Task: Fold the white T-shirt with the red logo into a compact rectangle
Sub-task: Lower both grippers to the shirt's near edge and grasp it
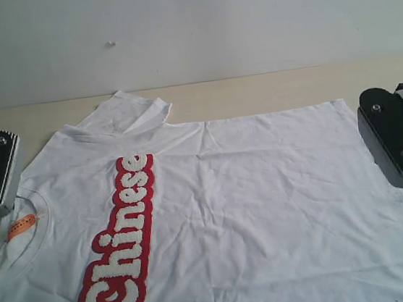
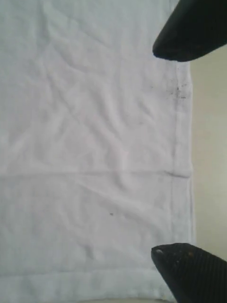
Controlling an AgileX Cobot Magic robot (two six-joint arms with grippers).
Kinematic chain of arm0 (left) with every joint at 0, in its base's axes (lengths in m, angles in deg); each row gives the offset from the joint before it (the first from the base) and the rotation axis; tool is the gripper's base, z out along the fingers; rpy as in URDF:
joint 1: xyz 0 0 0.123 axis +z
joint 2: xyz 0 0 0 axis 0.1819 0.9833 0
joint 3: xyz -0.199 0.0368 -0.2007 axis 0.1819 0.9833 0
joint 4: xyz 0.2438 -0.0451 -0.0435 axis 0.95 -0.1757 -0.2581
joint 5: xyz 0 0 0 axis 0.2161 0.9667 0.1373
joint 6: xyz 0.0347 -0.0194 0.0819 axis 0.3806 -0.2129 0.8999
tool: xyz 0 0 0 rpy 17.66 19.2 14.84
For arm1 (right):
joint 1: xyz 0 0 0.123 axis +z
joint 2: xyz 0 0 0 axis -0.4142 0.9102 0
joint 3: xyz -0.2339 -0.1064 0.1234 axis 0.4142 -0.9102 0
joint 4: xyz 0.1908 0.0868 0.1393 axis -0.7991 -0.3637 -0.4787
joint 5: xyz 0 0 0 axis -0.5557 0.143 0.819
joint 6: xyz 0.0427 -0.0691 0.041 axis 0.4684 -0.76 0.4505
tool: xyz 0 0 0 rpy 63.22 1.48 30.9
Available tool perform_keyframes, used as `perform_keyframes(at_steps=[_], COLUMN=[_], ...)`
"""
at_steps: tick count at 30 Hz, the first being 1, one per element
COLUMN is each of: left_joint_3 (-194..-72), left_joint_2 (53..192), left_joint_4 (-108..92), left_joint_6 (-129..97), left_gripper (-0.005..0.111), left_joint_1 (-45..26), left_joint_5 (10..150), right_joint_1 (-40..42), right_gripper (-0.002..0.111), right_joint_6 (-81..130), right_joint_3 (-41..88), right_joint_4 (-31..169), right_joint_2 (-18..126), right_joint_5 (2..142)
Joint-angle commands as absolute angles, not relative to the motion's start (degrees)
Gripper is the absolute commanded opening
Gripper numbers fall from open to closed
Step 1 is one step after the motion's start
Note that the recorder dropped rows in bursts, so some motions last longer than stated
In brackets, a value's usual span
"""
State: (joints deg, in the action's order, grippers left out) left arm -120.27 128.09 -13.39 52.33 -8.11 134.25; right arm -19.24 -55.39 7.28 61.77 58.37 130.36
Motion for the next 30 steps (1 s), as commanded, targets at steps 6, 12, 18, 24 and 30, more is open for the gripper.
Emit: perform_keyframes(at_steps=[6, 12, 18, 24, 30], left_joint_3=[-131.8, -137.3, -137.3, -141.6, -148.1], left_joint_2=[145.0, 154.1, 158.8, 162.2, 166.1], left_joint_4=[-1.1, -3.0, -6.0, -10.3, -10.9], left_joint_6=[55.4, 56.3, 59.4, 62.5, 64.5], left_gripper=[0.104, 0.104, 0.104, 0.103, 0.099], left_joint_1=[-8.2, -4.3, -1.0, 1.3, 1.4], left_joint_5=[131.3, 133.4, 131.8, 131.4, 137.1], right_joint_1=[-19.1, -19.9, -24.3, -24.5, -24.5], right_gripper=[0.104, 0.103, 0.102, 0.102, 0.102], right_joint_6=[-59.7, -59.4, -59.8, -60.6, -60.7], right_joint_3=[9.5, 18.7, 21.8, 22.4, 22.4], right_joint_4=[68.0, 67.5, 66.9, 64.4, 64.4], right_joint_2=[75.0, 81.0, 84.8, 88.1, 88.3], right_joint_5=[123.6, 126.2, 127.2, 127.1, 126.3])
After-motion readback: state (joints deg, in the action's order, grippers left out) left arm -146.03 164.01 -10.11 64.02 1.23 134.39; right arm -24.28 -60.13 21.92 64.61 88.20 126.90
